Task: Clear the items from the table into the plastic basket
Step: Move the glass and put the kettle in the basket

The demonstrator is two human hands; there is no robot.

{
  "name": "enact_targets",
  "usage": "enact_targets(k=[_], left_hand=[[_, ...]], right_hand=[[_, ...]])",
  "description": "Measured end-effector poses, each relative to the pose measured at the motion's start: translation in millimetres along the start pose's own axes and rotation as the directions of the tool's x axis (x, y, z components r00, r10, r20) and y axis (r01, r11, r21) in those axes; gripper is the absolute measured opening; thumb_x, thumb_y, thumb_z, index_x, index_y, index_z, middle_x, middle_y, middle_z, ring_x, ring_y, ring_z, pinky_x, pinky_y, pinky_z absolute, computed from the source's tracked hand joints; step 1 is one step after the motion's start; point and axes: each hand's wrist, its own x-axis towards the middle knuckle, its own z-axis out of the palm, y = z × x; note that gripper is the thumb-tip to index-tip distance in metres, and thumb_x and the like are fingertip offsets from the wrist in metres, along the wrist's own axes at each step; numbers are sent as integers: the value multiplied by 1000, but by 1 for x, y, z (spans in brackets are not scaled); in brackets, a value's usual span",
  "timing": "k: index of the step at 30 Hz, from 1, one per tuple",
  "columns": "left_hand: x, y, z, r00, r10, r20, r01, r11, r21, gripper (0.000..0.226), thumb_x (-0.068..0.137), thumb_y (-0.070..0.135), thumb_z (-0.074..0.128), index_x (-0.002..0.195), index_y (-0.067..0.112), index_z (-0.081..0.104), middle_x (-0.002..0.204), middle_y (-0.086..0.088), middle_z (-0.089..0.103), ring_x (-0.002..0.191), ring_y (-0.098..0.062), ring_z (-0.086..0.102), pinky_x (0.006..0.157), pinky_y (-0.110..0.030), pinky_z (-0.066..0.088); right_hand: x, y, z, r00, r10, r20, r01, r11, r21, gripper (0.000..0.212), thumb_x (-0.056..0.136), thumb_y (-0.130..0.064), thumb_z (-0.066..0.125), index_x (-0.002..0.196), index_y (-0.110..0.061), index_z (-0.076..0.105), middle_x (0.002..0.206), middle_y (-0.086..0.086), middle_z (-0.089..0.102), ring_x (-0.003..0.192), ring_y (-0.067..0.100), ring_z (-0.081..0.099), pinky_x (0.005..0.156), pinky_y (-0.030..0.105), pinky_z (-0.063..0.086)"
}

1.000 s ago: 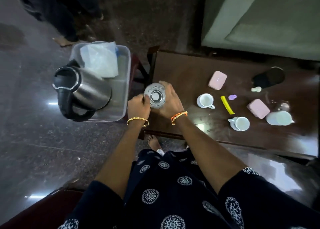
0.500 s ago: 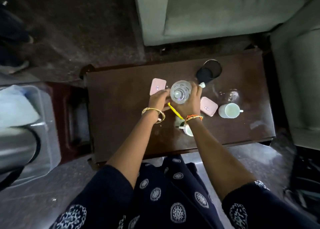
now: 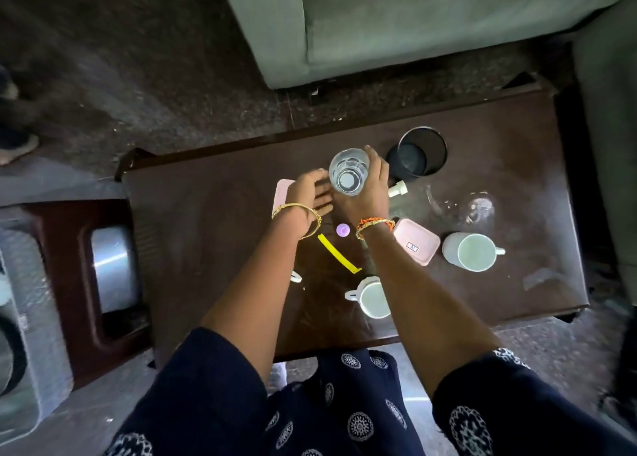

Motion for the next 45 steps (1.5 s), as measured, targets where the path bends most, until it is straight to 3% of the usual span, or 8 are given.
enact_targets(k=[11,17,21,26,33,39,41,45], left_hand=[[1,-11,-15,998,34,54,-32,998,-48,37,97,29,36,124,13,56,126,-7,61,116,-24,56,89,-40,45],[-22,-19,-40,961,258,-104,-247,963,112,17,90,10,47,92,16,63,76,0,64,65,-13,60,58,-24,43],[-51,-43,-85,896,405,-180,-375,909,179,21,90,7,45,91,13,65,83,-9,66,63,-17,60,55,-24,44],[-96,-81,-182,832,409,-374,-419,906,60,22,97,14,39,96,13,61,93,-8,67,62,-12,61,55,-22,47],[-179,-148,-343,257,496,-829,-625,740,248,15,90,11,51,91,6,66,86,-5,66,75,-23,60,69,-36,47],[-222,-191,-463,-192,196,-962,-679,681,274,22,79,6,51,100,0,54,96,-3,44,84,-19,48,69,-24,44],[-228,-195,-494,-177,69,-982,-712,679,176,30,83,7,51,110,-3,49,102,-7,41,89,-20,46,69,-20,42],[-230,-193,-536,125,-103,-987,-799,579,-162,24,100,16,35,110,2,52,84,1,56,73,-9,52,61,-18,43]], right_hand=[[-3,-1,-4,998,-22,55,27,996,-89,97,62,-18,82,141,-13,25,140,12,33,127,29,41,102,40,45],[-46,-58,-12,990,-86,-114,57,970,-238,77,67,-40,69,132,-12,39,145,19,32,137,37,28,110,49,27],[-97,-102,-1,909,-350,-226,346,936,-58,22,79,-21,58,89,-2,60,106,20,59,102,33,54,88,37,45],[-173,-149,49,935,-353,-42,353,936,3,35,86,-18,52,53,-5,50,48,17,54,45,31,48,48,34,34],[-285,-216,143,872,-367,325,326,929,174,39,84,-23,58,54,-22,33,41,-9,30,48,11,34,49,30,29],[-388,-283,229,694,-397,600,237,913,331,36,82,-38,57,54,-21,44,47,-9,45,48,4,43,55,26,39],[-414,-301,251,610,-335,718,130,936,326,33,83,-40,58,60,-16,56,52,-11,56,52,0,50,58,21,43],[-452,-326,288,380,-197,904,-57,970,235,15,87,-34,61,84,-19,64,76,-17,67,75,-2,60,73,23,48]])
